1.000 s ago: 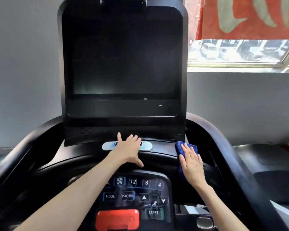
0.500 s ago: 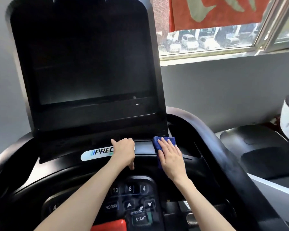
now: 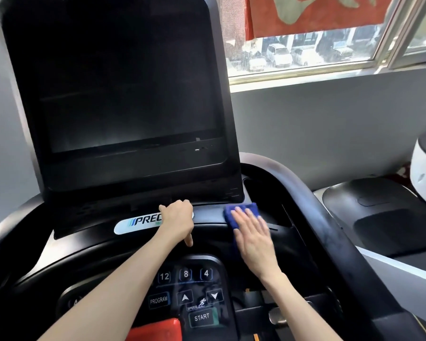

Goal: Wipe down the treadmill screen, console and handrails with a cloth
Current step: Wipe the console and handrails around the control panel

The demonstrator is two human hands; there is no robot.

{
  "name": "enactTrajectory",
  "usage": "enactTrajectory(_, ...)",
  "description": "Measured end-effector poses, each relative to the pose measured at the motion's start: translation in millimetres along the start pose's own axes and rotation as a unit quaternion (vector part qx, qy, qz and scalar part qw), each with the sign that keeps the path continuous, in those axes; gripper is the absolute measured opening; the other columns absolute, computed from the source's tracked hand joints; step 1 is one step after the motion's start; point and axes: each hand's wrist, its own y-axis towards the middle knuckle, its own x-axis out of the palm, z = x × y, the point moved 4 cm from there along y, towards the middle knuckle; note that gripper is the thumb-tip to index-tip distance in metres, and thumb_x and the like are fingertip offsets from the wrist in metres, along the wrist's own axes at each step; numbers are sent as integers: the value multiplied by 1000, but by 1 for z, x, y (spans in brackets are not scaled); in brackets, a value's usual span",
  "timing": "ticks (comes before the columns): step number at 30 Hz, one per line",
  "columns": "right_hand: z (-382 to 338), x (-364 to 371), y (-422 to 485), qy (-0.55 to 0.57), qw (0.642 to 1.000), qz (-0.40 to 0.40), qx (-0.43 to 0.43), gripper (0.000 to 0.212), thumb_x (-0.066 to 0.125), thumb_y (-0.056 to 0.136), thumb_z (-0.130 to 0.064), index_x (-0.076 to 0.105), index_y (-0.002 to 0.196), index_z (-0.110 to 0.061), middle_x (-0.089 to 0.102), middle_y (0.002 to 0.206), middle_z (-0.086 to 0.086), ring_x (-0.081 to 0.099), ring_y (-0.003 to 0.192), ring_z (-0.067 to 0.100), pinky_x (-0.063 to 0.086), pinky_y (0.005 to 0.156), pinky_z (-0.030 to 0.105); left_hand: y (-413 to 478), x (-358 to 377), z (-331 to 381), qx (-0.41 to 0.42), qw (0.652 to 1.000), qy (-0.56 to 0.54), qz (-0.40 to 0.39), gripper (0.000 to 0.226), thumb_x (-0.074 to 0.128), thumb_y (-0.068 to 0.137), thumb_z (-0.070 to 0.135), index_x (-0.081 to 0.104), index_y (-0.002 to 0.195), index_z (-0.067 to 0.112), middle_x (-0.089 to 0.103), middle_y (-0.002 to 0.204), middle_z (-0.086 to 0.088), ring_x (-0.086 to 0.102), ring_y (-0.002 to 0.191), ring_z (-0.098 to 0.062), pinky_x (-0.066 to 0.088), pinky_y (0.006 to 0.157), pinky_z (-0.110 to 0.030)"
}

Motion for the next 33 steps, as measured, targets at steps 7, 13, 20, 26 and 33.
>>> enactTrajectory(7,72,-9,-29,38,971,39,232,57,22,90,-40,51,132,-15,53,136,4,44,130,22,27,108,43,-6,-1,0,-6,1000,-27,3,68,91,55,22,48,107,10,60,110,-3,60,102,-23,38,89,-34)
enactTrajectory(13,3,3,-10,44,984,26,173,52,32,89,-37,52,133,-17,51,138,-1,39,132,22,16,109,43,-9,-4,5,-25,999,-16,-18,61,89,58,14,53,107,8,64,101,-2,62,103,-25,13,110,-63)
enactTrajectory(20,97,-12,-28,52,983,-24,173,68,15,87,-45,44,138,-10,46,142,9,38,135,24,24,109,31,-8,-5,7,-24,999,3,-27,65,90,56,18,55,110,8,63,106,-3,61,107,-26,19,110,-62)
enactTrajectory(26,78,-8,-46,15,976,20,218,47,35,87,-19,61,115,7,64,115,21,63,103,33,47,87,37,-9,-4,2,-27,999,-26,-16,66,90,57,20,50,109,9,60,108,-3,56,113,-27,11,109,-65)
enactTrajectory(33,84,-21,-2,9,958,-67,277,34,33,95,-9,58,118,-4,61,114,14,55,106,33,42,87,40,-9,1,21,-29,998,48,-29,78,78,72,14,35,137,7,33,142,-15,24,137,-34,9,107,-71)
